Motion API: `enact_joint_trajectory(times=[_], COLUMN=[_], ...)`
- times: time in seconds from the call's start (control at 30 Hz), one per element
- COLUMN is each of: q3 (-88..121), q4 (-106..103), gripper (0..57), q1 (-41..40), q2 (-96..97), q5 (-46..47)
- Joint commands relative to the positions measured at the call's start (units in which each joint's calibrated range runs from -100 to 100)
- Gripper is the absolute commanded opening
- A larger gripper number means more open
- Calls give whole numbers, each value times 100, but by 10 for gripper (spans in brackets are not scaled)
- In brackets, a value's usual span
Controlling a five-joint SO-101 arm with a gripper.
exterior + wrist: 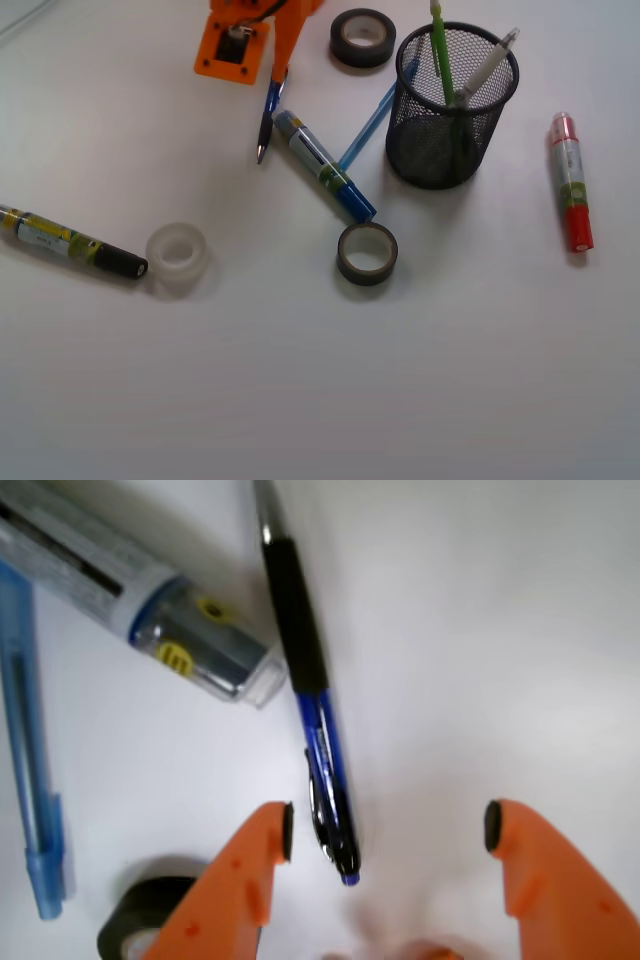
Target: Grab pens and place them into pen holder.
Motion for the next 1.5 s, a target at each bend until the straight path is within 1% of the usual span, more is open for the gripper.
enact_joint_trajectory(times=[0.0,0.1,0.23,0.27,0.47,0.83,1.2,1.27,1.3,1.47], q3=[-31,-31,-22,15,458,621,766,1074,1554,2641], q4=[422,702,728,396,-803,-2439,-2605,-3034,-3734,-5834], gripper=[220,199,198,200,202,202,202,202,202,200], q1=[-133,-223,-492,-672,-933,-814,-298,-260,-246,-290], q2=[-128,-128,-51,-17,348,1224,1283,1283,1283,1275], q5=[34,93,117,112,83,83,78,78,78,78])
